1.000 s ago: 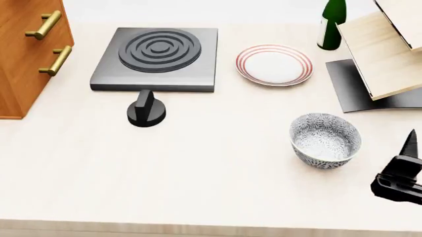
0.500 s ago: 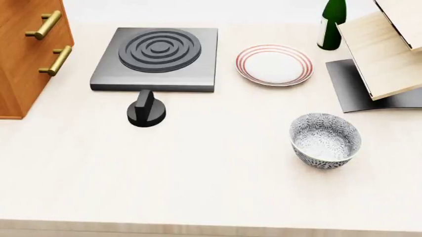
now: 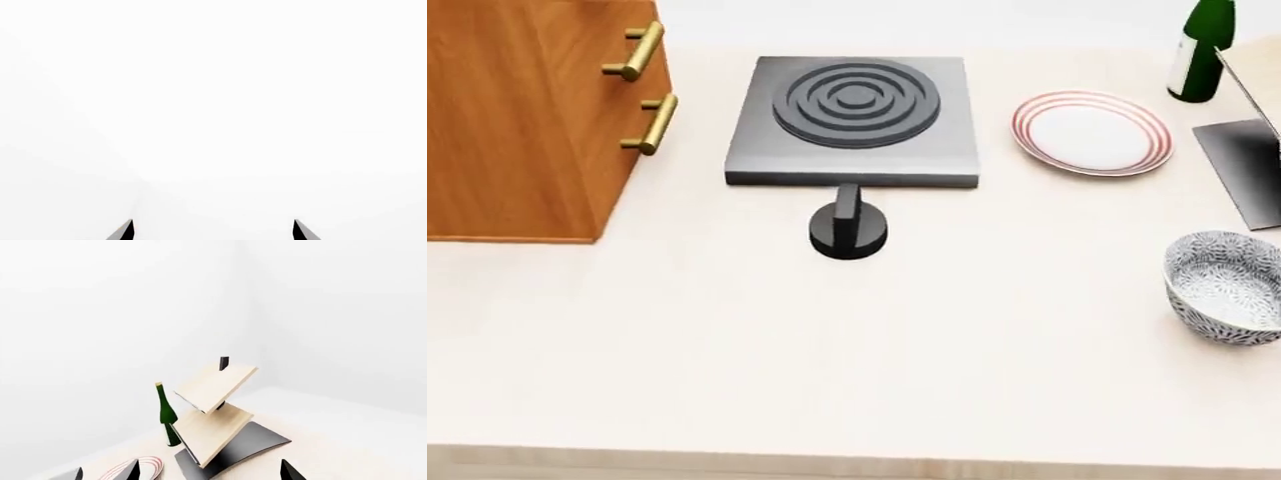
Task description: Put the bowl on the stove.
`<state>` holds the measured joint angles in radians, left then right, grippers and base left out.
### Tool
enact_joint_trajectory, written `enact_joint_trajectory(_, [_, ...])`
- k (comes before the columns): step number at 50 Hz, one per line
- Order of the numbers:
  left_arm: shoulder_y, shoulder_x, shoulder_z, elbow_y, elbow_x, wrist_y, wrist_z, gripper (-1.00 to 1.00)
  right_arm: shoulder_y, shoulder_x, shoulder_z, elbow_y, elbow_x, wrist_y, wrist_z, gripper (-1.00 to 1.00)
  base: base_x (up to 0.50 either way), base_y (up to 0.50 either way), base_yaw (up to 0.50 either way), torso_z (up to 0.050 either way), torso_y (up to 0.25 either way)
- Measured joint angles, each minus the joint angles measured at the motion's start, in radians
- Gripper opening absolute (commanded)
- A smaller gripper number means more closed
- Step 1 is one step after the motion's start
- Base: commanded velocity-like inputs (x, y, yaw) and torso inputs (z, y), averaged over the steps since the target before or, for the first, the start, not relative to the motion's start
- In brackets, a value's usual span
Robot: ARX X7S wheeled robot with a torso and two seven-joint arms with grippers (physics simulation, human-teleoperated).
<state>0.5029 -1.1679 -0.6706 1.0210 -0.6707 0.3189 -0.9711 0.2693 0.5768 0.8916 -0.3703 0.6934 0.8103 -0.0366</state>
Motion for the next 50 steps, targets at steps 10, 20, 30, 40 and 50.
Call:
enact_joint_trajectory(10, [0.001,-0.017,0.019,-0.003,0.007,0.013,-0.019,1.0,-0.003,-0.002,-0.017,0.004,-0.008,-0.011,-0.004,1.0,0.0,0.5,0.0,0.0,0.0])
enact_joint_trajectory(20, [0.0,-0.022,0.03,-0.007,0.013,0.021,-0.025,1.0,-0.004,-0.007,-0.032,0.011,-0.022,-0.025,0.0,1.0,0.0,0.06,0.0,0.0,0.0])
enact_joint_trajectory(30, [-0.001,-0.023,0.039,-0.007,0.02,0.023,-0.027,1.0,-0.01,-0.008,-0.043,0.015,-0.038,-0.035,0.002,1.0,0.06,0.0,0.0,0.0,0.0])
enact_joint_trajectory(40, [-0.003,-0.024,0.048,-0.009,0.024,0.023,-0.029,1.0,-0.019,-0.01,-0.04,0.015,-0.031,-0.04,-0.01,1.0,0.49,0.0,0.0,0.0,0.0])
enact_joint_trajectory(50, [-0.005,-0.024,0.054,-0.011,0.025,0.023,-0.028,1.0,-0.025,-0.012,-0.048,0.02,-0.036,-0.049,-0.016,1.0,0.5,0.0,0.0,0.0,0.0])
